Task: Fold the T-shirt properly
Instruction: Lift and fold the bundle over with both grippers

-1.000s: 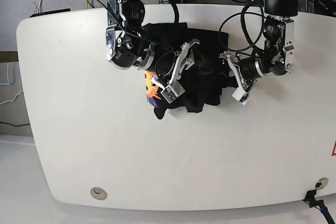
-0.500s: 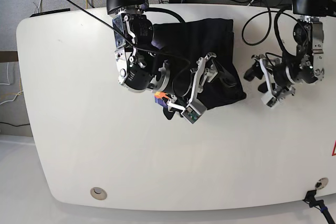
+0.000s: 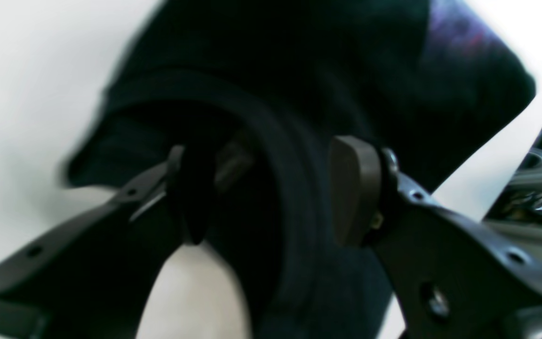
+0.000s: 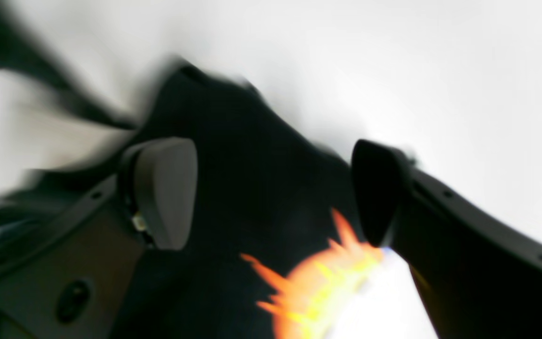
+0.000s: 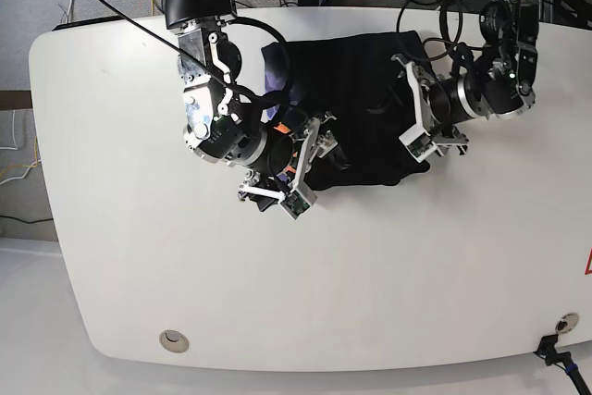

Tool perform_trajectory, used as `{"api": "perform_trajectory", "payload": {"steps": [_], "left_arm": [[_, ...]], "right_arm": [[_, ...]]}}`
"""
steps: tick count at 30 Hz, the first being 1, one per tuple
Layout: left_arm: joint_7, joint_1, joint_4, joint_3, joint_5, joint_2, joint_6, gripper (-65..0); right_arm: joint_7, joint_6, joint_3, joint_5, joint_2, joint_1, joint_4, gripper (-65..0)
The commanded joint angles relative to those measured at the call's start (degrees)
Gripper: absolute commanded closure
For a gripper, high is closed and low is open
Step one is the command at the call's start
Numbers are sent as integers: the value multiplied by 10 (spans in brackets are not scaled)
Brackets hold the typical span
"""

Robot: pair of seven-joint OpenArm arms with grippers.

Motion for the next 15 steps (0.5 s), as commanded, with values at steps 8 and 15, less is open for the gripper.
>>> {"api": "perform_trajectory", "payload": {"steps": [8, 15], "left_arm": [[-10, 40, -1, 78, 0, 32, 1, -349], [-12, -6, -109, 91, 1, 15, 1, -349]], "right_arm": [[178, 4, -2, 13, 20, 24, -139, -461], [275, 3, -2, 12, 47, 25, -262, -107]]}}
